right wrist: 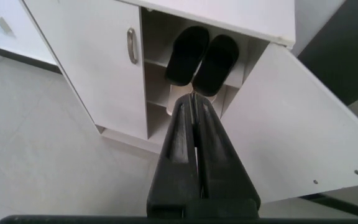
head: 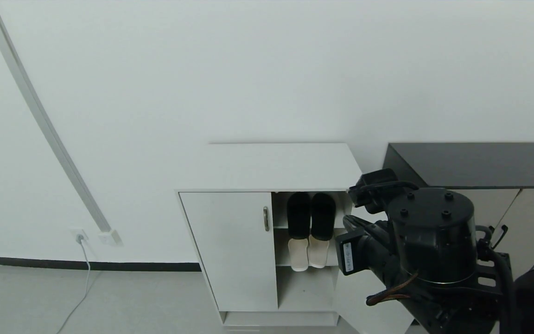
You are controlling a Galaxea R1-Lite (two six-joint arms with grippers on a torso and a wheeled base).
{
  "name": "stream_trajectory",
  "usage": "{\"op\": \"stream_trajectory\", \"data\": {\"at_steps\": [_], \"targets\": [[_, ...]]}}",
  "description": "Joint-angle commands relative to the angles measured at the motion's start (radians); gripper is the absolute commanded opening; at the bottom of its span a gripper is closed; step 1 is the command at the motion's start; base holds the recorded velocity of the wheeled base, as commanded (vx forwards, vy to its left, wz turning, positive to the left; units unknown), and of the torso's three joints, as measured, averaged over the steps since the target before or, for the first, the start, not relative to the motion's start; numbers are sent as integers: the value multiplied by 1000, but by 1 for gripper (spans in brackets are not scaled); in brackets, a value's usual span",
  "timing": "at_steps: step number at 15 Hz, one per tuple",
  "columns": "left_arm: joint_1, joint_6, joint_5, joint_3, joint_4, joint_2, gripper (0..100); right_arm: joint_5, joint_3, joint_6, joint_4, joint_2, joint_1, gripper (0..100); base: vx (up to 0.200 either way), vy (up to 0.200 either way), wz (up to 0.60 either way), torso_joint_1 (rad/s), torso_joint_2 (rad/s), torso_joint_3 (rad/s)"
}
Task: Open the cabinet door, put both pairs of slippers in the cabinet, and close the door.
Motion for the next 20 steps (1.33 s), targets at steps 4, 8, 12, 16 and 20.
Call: {"op": "stream_trajectory", "data": {"at_steps": [4, 8, 12, 16, 20], "targets": [[0, -1, 0, 0, 0, 0, 0, 0, 0, 0, 1, 2, 1, 0, 0, 0, 0, 88, -200, -106], [0, -1, 0, 0, 0, 0, 0, 0, 12, -12, 0, 2, 1, 0, 0, 0, -150, 1, 1, 1], [0, -1, 0, 0, 0, 0, 0, 0, 14, -12, 0, 2, 1, 0, 0, 0, -600, 4, 4, 2], [0, -1, 0, 0, 0, 0, 0, -2, 12, -12, 0, 2, -3, 0, 0, 0, -450, 1, 2, -1], [0, -1, 0, 0, 0, 0, 0, -2, 12, -12, 0, 2, -7, 0, 0, 0, 0, 0, 0, 0]]}}
